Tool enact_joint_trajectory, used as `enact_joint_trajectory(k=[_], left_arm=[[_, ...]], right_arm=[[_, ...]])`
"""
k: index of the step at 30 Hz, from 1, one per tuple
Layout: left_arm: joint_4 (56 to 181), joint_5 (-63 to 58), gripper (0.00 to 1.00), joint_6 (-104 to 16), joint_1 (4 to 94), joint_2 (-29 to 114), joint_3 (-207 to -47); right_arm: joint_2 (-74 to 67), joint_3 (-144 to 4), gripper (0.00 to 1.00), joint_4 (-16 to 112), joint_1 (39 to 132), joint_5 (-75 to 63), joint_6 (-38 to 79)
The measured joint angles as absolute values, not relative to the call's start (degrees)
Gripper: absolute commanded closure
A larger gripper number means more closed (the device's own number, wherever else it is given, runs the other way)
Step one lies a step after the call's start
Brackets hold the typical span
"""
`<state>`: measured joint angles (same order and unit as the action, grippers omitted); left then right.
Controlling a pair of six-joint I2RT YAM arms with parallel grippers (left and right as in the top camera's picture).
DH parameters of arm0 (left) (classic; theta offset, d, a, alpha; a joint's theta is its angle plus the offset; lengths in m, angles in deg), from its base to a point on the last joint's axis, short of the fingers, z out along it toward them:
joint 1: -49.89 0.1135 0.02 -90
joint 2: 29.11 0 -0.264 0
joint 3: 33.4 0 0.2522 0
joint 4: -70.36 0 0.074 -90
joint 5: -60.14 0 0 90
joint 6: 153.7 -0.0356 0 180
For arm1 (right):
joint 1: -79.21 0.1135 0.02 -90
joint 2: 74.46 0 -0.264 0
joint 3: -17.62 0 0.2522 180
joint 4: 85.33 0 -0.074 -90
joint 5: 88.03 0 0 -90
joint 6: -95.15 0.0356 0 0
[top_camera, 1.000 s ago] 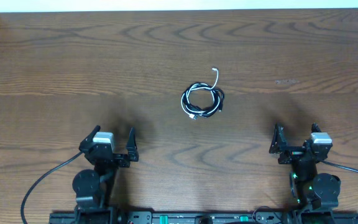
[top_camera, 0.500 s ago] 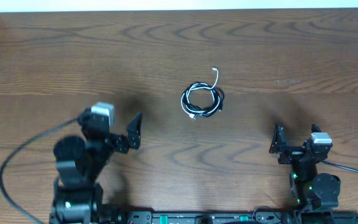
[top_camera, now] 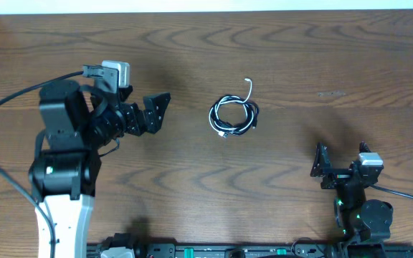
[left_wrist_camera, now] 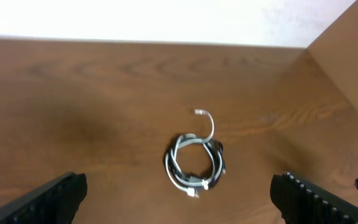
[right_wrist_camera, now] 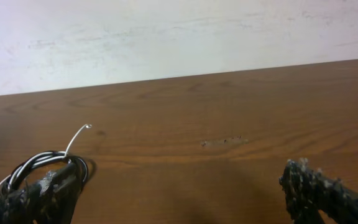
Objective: Untangle cables
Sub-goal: 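Raise the left arm and move its gripper above the cable coil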
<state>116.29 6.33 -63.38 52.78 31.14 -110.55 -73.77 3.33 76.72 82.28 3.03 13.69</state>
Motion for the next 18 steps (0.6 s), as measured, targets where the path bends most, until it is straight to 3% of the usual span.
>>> enact_joint_trajectory(k=[18], left_arm=[[122.9, 7.8, 0.01, -59.0, 52.8, 33.3, -110.6]], right_arm=[[-73.8, 3.3, 0.01, 76.7, 82.3, 3.0, 13.7]])
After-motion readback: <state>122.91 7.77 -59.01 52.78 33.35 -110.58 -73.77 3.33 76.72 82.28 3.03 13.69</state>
